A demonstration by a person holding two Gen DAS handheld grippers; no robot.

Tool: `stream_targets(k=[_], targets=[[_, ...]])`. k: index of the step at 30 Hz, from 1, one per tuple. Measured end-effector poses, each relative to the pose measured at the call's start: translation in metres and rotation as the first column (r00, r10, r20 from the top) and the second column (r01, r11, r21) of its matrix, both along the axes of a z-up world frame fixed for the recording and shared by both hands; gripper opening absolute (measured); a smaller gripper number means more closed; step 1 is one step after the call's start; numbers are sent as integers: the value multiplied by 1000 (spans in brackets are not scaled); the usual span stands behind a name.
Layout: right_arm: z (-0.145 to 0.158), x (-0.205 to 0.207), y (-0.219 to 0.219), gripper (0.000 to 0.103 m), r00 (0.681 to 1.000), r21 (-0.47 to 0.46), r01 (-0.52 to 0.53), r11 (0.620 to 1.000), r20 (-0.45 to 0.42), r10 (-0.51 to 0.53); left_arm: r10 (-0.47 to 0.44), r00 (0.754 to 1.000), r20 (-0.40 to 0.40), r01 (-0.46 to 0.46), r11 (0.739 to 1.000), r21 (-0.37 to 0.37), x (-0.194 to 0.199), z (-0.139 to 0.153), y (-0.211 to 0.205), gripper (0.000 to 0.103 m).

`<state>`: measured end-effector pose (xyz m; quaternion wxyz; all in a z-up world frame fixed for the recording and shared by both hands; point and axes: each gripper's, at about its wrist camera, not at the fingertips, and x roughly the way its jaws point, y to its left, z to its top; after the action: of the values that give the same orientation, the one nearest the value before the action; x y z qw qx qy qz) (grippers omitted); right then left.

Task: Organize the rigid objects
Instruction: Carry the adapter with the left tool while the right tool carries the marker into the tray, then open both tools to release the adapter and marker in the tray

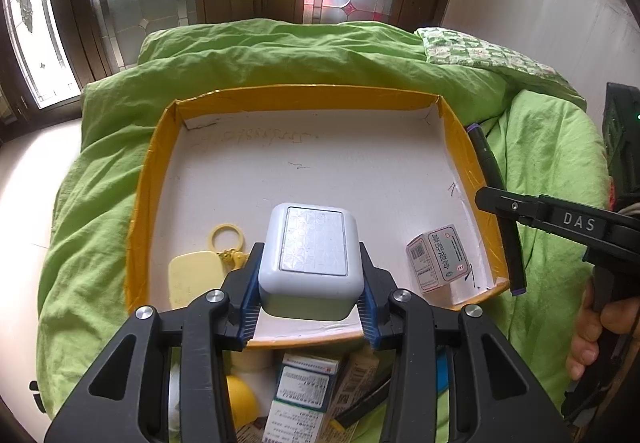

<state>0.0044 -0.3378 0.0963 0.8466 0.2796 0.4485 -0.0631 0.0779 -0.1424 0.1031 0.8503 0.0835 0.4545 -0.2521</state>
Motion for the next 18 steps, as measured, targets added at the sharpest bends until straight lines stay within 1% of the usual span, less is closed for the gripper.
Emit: stream_targets(k=[7, 13, 18], targets=[[-5, 16, -4, 13, 1000, -16, -1, 1000, 2, 1, 1, 1000, -16, -1, 999, 32, 13, -16, -18, 39], [-10, 31, -3, 13, 1000, -78, -14, 997, -17, 13, 2, 1000, -28, 0, 999, 52, 27, -28, -30, 39], [-18, 39, -2, 13, 999, -121, -29, 992, -49, 23, 20, 997, -69, -15, 997, 72, 39, -45, -38, 39]])
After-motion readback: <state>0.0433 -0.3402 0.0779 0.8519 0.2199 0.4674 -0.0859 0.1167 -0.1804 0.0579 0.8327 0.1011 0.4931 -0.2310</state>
